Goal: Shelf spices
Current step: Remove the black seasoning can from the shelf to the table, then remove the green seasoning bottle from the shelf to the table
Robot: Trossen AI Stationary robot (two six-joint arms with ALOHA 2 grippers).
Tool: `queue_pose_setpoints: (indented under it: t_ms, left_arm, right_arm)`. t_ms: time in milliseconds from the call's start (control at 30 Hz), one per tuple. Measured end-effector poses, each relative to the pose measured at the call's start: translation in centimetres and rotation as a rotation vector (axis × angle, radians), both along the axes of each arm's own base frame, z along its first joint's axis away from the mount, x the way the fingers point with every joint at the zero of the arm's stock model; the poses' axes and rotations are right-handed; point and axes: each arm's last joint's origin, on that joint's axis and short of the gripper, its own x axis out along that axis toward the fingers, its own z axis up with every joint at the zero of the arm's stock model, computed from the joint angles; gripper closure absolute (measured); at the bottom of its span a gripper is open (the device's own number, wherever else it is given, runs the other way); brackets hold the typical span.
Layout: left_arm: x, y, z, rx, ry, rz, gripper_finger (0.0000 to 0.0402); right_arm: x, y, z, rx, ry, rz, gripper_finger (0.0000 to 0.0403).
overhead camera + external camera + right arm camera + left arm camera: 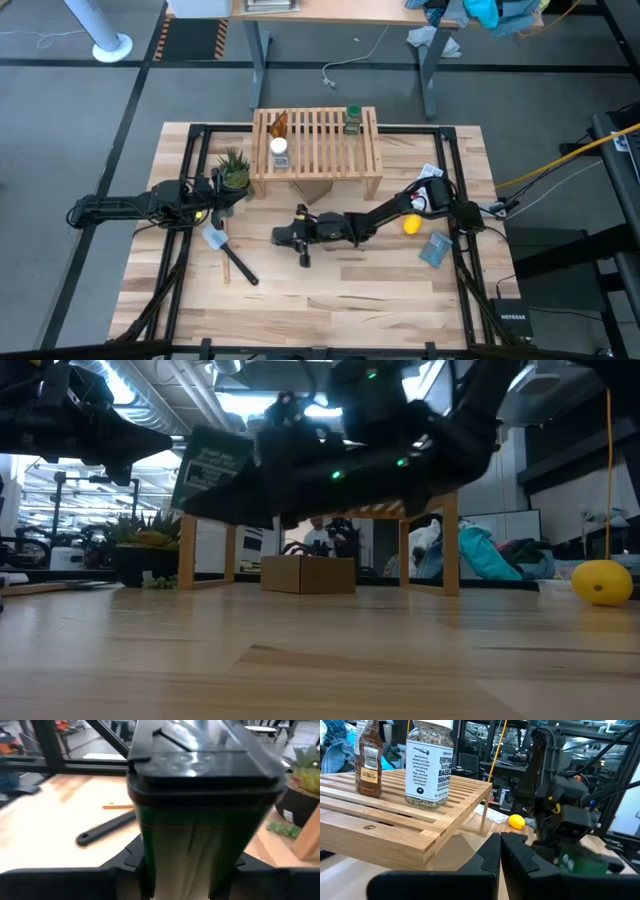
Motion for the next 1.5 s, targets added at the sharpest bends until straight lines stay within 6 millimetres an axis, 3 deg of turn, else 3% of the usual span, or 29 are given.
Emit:
queue_pose_setpoints:
  t_ms: [600,700,867,1133,1300,1500]
  left_arm:
    - [0.0,0.0,0.0,0.0,0.005,-0.006,0.0396]
    - [0.0,0.0,0.0,0.0,0.005,-0.006,0.0396]
    - [0.0,0.0,0.0,0.0,0.005,-0.006,0.0396]
    - [0.0,0.0,0.0,0.0,0.005,-0.007,0.0396]
    - [0.0,0.0,0.0,0.0,0.005,-0.009,0.0396]
    - [0.1,-0.1,-0.1,0.001,0.01,-0.036,0.0396]
  right_arm:
    - [1.0,-0.3,-4.5,-0.038,0.174,-0.061,0.0273]
    - [1.0,-0.3,-4.5,-0.04,0.18,-0.064,0.0244]
    - [1.1,-0.2,-4.3,-0.037,0.158,-0.063,0.0176]
    - [2.0,-0.4,-3.1,-0.059,0.114,-0.175,0.0098]
    - [3.3,-0.1,-1.6,-0.054,0.131,-0.135,0.0076]
    - [4.5,0.1,0.4,-0.078,0.312,-0.096,0.0073]
